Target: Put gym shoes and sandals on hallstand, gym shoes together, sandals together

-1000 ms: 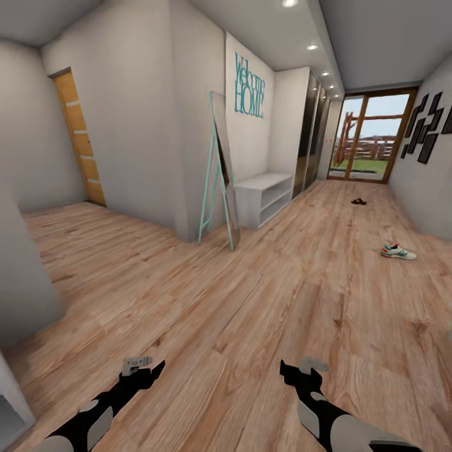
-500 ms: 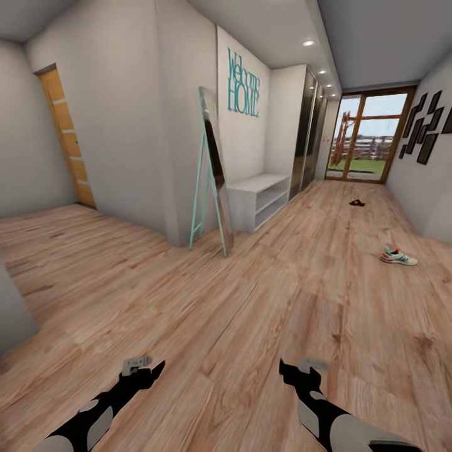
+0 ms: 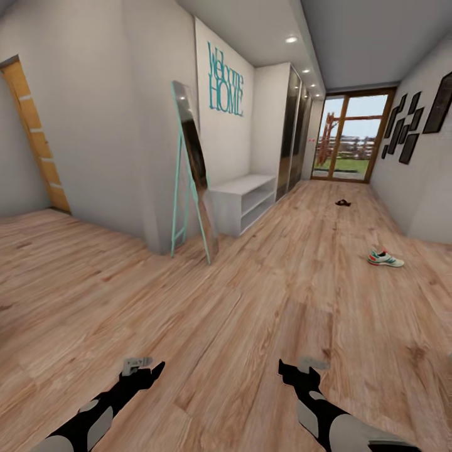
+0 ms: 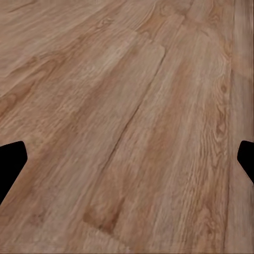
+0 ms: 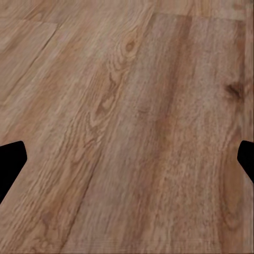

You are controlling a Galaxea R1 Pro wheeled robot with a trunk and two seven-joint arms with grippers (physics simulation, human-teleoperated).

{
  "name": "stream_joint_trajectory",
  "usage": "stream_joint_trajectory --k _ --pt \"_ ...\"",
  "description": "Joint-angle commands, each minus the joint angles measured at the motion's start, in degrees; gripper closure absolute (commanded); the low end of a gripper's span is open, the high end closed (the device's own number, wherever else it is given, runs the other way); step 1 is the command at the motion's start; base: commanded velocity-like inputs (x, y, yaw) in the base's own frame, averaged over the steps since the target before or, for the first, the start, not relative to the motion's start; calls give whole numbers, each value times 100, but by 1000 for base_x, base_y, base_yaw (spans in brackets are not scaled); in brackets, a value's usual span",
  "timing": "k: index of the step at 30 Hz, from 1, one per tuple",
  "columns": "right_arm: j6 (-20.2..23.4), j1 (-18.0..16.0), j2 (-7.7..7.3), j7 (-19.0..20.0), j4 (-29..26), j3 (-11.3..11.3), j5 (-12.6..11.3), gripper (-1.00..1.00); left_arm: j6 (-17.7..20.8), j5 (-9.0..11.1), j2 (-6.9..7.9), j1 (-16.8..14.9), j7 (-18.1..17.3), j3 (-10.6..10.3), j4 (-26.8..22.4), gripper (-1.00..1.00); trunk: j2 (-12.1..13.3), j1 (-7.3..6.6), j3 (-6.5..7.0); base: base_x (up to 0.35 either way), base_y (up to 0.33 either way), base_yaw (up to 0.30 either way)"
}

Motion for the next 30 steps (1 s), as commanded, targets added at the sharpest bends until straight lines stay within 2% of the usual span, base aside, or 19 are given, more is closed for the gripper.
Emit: stream_joint_trajectory --k 1,21,25,30 --pt "-24 -4 4 7 5 -21 -28 -100 -26 53 6 -4 -10 -48 4 -100 -2 2 -6 343 -120 -291" --pt "-25 -4 -14 7 4 -12 -28 -100 -26 47 4 -3 -9 -55 -17 -100 -2 2 -6 347 -80 -299" --pt "-24 -4 -8 5 4 -7 -28 -100 -26 45 -56 -7 -8 -48 -51 -100 -2 2 -6 348 -12 -300" --pt "-25 -4 -4 4 6 -4 -28 -100 -21 39 -213 -13 70 -41 -223 -100 -2 2 -6 348 -3 -300"
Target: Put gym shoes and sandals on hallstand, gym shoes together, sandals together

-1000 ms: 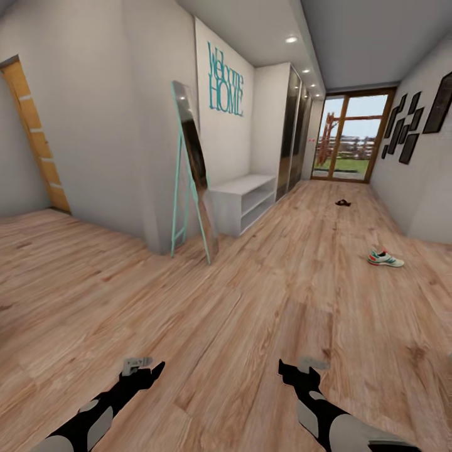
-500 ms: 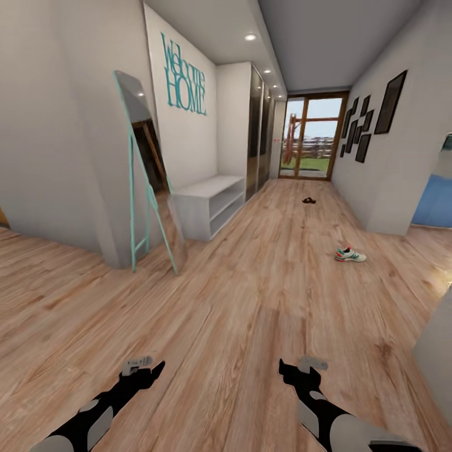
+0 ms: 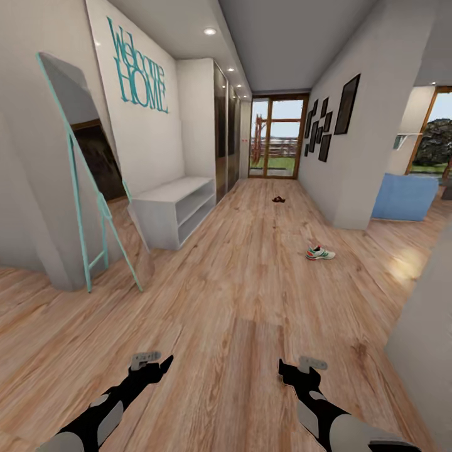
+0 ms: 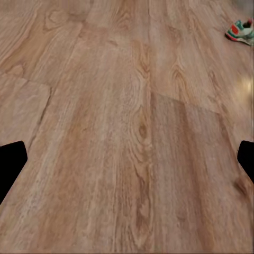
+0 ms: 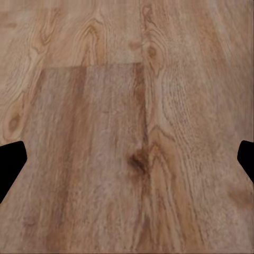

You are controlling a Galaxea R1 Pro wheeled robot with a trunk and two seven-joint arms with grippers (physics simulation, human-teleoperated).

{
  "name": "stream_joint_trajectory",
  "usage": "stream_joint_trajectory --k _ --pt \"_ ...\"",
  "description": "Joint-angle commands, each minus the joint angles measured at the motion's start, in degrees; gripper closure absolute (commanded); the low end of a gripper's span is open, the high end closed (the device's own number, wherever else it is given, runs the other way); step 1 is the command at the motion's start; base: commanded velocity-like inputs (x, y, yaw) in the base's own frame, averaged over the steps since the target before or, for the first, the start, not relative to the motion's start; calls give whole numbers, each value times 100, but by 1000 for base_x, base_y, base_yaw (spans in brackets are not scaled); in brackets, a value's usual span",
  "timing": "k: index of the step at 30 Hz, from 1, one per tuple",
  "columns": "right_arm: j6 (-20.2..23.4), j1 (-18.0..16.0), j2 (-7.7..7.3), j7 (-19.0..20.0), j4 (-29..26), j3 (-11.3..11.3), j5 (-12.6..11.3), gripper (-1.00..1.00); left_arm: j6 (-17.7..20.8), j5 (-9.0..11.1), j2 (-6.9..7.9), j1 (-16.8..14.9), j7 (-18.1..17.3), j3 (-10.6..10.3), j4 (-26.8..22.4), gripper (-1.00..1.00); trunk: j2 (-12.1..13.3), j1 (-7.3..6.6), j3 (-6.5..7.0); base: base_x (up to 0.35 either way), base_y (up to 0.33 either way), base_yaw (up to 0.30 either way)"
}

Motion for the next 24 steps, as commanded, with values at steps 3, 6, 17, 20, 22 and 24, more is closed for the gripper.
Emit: stream_joint_trajectory --k 3,6,17,20,22,24 --pt "-26 -5 3 6 5 -18 -26 -100 -22 46 -71 -4 340 -52 -91 -100 -2 2 -6 348 -1 -300" --pt "-23 -5 3 6 5 -18 -22 -100 -21 31 -91 -4 678 -67 -119 -100 -2 2 -6 348 0 -300" --pt "-24 -5 17 6 8 -17 -2 -100 -20 -8 -102 1 975 -99 -119 -100 -2 2 -6 348 0 -296" --pt "-24 -5 19 6 6 -17 3 -100 -20 -8 -101 3 978 -98 -114 -100 -2 2 -6 348 0 -226" --pt "-24 -5 21 6 6 -17 4 -100 -20 -6 -101 3 978 -98 -113 -100 -2 2 -6 348 0 -139" --pt "-27 -5 22 6 7 -17 5 -100 -20 -4 -101 4 979 -98 -108 -100 -2 2 -6 348 0 -71"
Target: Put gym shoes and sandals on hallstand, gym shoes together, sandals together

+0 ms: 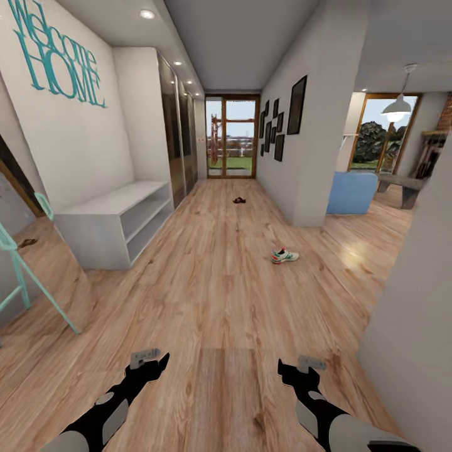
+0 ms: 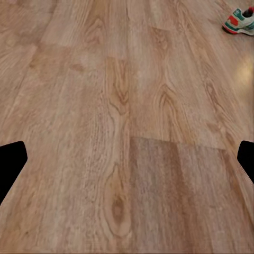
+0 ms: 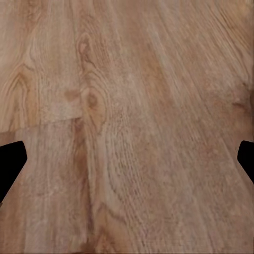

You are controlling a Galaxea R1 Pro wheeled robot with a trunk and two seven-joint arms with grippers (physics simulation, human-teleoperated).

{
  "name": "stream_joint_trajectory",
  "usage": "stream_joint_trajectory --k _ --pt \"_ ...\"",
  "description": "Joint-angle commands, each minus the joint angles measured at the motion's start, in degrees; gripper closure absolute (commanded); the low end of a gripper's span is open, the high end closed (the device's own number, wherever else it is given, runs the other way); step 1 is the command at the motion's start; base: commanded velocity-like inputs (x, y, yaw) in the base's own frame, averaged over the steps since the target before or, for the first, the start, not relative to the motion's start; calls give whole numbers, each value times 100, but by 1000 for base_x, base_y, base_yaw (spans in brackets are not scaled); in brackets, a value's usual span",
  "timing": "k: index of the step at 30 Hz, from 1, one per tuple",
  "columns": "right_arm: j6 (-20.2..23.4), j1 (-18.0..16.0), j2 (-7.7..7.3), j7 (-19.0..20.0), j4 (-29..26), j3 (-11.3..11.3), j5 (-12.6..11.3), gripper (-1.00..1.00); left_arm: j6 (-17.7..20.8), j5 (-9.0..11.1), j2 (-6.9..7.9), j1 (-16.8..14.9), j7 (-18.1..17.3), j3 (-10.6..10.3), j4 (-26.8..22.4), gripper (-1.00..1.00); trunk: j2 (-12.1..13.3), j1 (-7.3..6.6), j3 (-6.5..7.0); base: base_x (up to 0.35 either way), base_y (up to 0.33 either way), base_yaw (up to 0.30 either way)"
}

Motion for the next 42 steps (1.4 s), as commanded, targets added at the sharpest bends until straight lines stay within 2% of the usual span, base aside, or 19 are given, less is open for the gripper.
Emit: stream_joint_trajectory --k 1,17,29,42 --pt "-24 -4 4 7 5 -18 -33 -100 -22 61 5 -4 -11 -44 8 -100 -2 2 -6 348 0 -51" --pt "-23 -4 9 -10 3 -18 -32 -100 -22 62 6 -4 -11 -44 12 -100 -2 2 -7 348 0 -7" --pt "-22 -5 9 -10 3 -29 -32 -100 -22 62 6 -4 -11 -44 12 -100 -2 2 -63 348 0 149" --pt "-20 -6 3 -10 3 -36 -32 -100 -22 62 6 -4 -7 -44 8 -100 -2 2 -69 348 54 14"
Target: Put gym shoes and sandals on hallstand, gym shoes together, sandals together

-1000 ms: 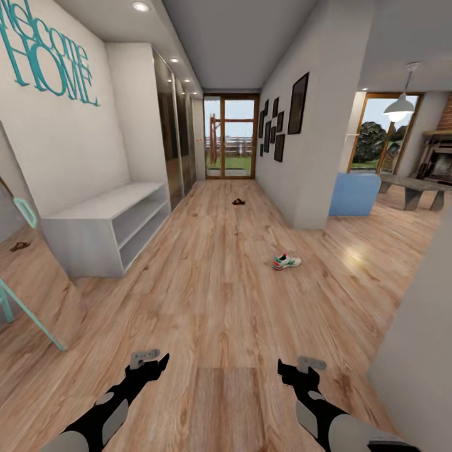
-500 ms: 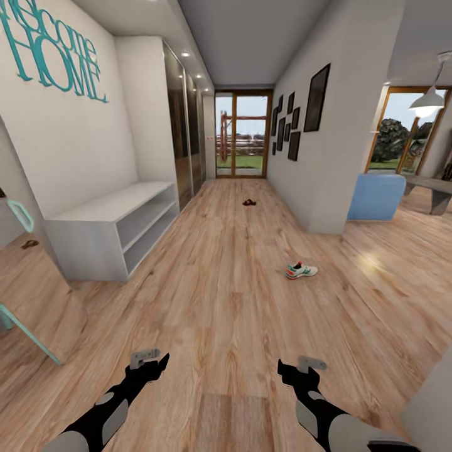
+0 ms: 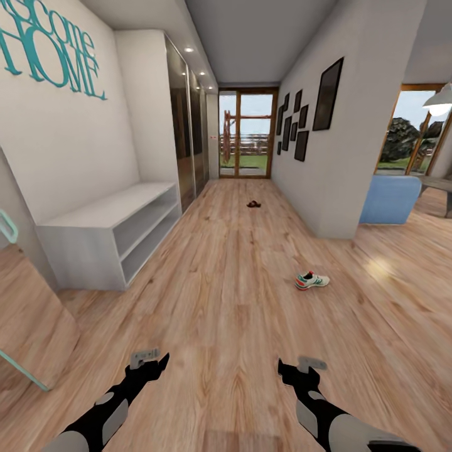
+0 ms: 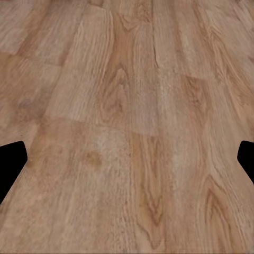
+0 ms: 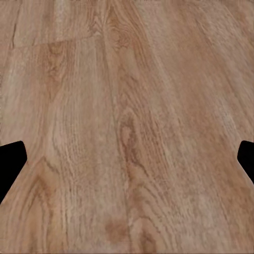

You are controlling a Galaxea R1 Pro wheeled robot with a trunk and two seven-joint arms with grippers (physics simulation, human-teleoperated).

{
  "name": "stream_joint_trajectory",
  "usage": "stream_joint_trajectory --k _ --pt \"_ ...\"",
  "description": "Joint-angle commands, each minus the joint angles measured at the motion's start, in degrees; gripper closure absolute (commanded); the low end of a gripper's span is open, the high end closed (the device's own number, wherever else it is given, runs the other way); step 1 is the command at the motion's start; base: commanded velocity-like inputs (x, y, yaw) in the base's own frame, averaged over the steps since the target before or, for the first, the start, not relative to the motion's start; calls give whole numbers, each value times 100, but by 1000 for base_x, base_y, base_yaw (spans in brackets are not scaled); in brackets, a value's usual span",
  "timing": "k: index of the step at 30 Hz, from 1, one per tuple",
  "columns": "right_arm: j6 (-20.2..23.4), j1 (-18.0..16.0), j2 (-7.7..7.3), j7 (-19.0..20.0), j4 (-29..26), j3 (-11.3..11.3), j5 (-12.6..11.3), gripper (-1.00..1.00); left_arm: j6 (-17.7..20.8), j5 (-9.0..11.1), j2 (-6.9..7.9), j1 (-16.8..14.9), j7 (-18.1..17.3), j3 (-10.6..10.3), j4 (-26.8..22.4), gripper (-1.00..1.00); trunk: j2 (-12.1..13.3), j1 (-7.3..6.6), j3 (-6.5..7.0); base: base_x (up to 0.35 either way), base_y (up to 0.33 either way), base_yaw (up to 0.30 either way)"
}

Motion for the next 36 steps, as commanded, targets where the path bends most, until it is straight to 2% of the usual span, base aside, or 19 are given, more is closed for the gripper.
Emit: stream_joint_trajectory --k 1,36 --pt "-26 -3 3 7 5 -20 -32 -100 -22 60 5 -4 -13 -44 8 -100 -2 2 -6 348 78 1" --pt "-31 -2 1 7 5 -20 -32 -100 -13 59 5 -4 -9 -44 2 -100 -2 2 -6 340 131 0"
